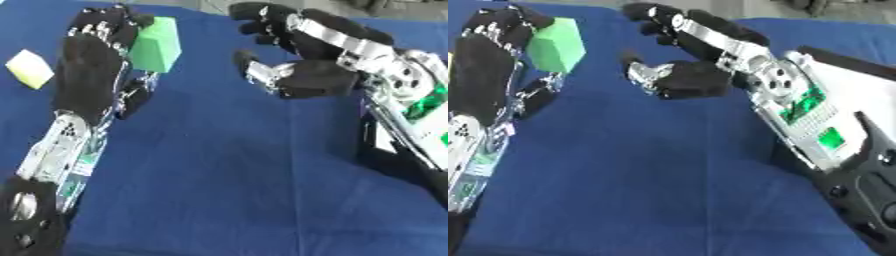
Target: Pick up the objects with one hand, pass them to the other hand, and then place them into the box on the other side of the table.
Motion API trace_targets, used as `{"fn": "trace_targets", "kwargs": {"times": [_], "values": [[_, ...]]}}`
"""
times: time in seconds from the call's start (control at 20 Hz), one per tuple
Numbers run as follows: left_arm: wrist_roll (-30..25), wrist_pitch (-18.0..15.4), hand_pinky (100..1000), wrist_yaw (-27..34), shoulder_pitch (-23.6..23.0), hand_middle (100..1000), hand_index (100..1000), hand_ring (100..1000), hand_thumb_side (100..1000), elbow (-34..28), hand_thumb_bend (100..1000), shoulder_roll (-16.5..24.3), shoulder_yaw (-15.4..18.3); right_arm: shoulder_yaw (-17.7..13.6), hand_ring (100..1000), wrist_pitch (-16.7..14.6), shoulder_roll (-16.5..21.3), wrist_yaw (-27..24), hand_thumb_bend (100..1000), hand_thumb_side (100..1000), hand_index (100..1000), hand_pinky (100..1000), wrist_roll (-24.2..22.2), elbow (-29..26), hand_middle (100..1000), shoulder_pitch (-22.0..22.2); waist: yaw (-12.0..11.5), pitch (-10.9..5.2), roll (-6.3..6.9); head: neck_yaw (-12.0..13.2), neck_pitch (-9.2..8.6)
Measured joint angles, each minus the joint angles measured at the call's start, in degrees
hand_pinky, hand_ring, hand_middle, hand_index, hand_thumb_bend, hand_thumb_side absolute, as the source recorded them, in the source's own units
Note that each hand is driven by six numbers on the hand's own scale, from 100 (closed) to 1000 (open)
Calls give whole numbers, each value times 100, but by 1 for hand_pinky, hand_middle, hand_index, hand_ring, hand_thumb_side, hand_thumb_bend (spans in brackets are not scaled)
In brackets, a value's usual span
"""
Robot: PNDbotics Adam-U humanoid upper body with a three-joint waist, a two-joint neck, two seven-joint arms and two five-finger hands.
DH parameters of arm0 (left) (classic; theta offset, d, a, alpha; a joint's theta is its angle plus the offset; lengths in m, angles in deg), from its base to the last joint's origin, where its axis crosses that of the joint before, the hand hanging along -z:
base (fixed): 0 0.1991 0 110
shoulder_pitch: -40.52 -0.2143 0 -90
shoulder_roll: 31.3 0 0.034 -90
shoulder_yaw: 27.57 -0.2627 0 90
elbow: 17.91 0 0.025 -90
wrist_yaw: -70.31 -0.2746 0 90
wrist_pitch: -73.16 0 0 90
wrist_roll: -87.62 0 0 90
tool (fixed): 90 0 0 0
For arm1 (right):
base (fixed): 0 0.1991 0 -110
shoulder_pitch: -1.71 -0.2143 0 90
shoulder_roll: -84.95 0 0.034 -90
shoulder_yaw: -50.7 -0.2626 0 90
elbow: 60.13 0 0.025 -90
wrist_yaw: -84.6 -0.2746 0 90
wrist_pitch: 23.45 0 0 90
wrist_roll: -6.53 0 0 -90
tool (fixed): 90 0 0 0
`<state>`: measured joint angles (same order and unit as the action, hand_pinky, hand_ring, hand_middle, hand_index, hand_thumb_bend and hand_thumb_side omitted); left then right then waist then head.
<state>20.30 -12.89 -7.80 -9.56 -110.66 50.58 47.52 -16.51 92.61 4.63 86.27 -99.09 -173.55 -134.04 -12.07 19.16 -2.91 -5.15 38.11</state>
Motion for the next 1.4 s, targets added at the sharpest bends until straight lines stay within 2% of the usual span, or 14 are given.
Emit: {"fn": "trace_targets", "kwargs": {"times": [0.35,0.65,0.95,1.1,1.4], "values": [[38,47,665,-228,85,545,659,506,100,143,100,-215,-4,223,1000,467,-94,99,100,511,1000,1000,-49,0,1000,-263,-17,0,0,-15,-43],[96,14,659,-250,123,537,653,499,100,253,100,-341,-39,337,1000,663,-143,220,100,502,1000,1000,13,-1,1000,-417,-63,-2,-11,-34,-50],[275,-71,650,-250,165,531,646,494,100,291,100,-399,-73,414,1000,725,-170,409,100,484,1000,1000,46,4,1000,-490,-111,-3,-38,-72,-52],[402,-101,641,-250,186,525,641,488,100,319,100,-435,-79,447,1000,726,-171,477,100,538,1000,1000,6,72,1000,-517,-132,-3,-39,-102,-52],[694,-139,631,-250,196,520,636,483,100,324,100,-443,-103,469,1000,664,-196,570,100,566,1000,1000,-66,327,1000,-521,-155,-3,-41,-147,-52]]}}
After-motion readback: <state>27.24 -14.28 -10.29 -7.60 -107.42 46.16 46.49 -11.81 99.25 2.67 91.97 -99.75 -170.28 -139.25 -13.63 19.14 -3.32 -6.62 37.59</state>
